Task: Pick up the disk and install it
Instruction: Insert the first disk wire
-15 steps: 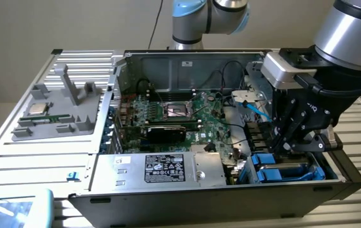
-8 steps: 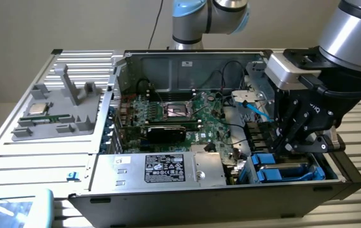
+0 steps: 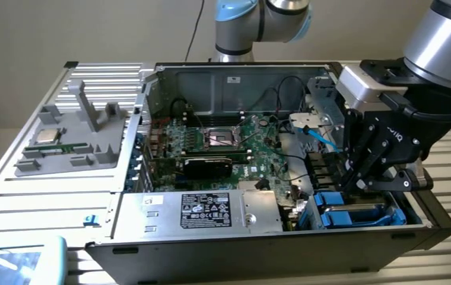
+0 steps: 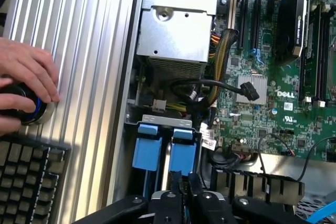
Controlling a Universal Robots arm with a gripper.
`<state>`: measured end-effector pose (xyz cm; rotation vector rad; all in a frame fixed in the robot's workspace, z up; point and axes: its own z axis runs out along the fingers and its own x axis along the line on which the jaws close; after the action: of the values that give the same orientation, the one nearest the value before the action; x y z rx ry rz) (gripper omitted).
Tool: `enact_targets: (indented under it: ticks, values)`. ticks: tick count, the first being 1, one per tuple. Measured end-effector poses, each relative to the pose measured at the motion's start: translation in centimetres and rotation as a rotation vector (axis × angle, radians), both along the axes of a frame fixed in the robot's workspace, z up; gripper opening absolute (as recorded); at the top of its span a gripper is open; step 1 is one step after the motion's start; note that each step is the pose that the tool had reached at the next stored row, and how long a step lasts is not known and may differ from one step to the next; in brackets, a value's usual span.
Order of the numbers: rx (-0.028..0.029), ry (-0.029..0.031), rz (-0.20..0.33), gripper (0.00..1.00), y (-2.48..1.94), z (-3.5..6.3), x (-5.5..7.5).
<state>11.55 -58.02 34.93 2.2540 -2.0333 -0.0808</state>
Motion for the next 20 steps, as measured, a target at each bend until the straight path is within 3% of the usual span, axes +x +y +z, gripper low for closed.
enact_targets:
  ticks: [1,5,8,10,12,20]
  values:
    - [-0.0001,0.0027,0.000,0.16,-0.01,0.00,0.0]
    - [0.0000,0.0333,0.000,0.16,-0.01,-0.01,0.5]
    - [-0.0002,0.0516,0.000,0.16,-0.01,-0.02,0.8]
    - [-0.0001,0.0606,0.000,0.16,0.00,-0.05,1.0]
    - [0.0002,0.0633,0.000,0.16,0.00,-0.12,1.2]
    - [0.0001,0.0647,0.000,0.16,-0.01,-0.46,1.6]
